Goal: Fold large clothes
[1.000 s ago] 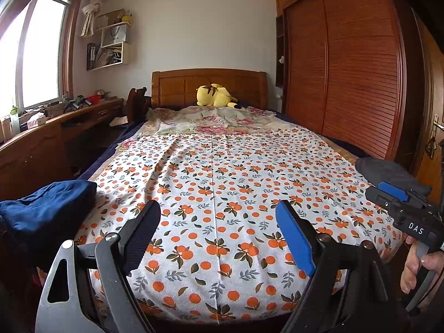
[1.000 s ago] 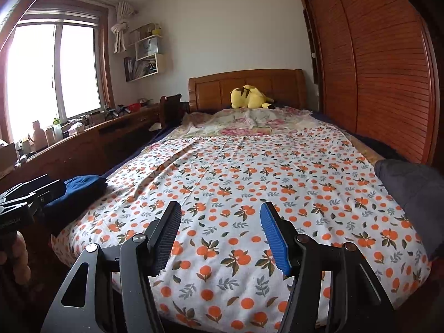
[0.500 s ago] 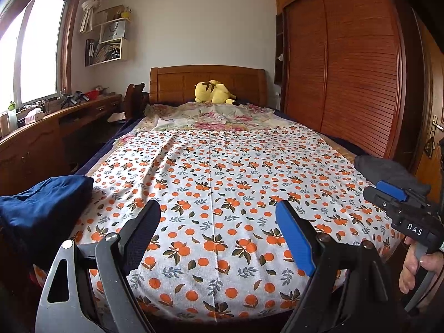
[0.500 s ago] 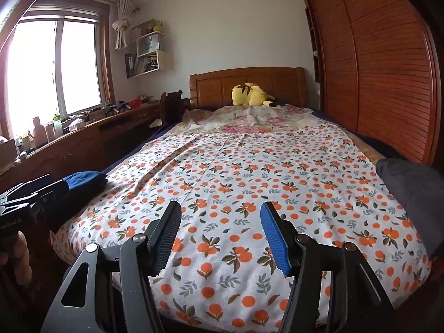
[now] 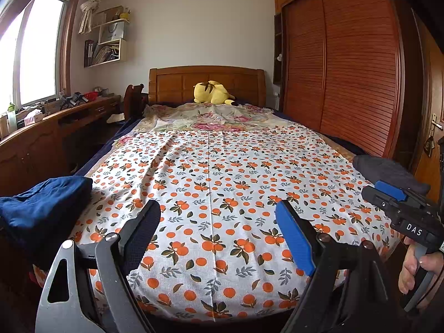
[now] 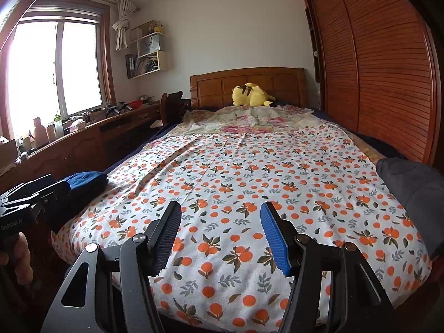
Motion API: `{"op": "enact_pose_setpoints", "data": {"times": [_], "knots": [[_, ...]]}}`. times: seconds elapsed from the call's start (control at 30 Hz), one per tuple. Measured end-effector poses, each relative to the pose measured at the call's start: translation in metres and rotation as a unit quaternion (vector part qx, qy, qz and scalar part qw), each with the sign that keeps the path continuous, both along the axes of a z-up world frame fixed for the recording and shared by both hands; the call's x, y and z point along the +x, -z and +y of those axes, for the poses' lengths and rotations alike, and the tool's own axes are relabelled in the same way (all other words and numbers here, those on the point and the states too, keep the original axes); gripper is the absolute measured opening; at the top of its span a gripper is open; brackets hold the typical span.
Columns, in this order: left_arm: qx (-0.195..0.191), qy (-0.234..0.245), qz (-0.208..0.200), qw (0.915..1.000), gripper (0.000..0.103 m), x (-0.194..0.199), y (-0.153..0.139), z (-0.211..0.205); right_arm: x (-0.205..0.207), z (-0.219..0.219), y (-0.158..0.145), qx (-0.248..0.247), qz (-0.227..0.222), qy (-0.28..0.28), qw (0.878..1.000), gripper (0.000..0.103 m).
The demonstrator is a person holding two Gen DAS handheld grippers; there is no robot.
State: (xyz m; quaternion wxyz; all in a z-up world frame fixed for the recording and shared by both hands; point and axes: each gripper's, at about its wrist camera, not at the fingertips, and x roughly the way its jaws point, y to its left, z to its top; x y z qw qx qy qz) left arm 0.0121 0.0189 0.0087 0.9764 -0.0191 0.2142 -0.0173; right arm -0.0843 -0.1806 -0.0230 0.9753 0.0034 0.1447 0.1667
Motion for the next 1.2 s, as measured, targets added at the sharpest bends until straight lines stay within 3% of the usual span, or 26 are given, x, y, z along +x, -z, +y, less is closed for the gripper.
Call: {"op": "enact_pose_setpoints", "data": {"times": [1.2], "knots": [[0.001,0.002,-0.001,1.0,0.085,-0.0015,0.0007,-0.0028,0.0022,-0.0079,0.0032,0.01,0.002,-0.002,1.0,0.061]]}}
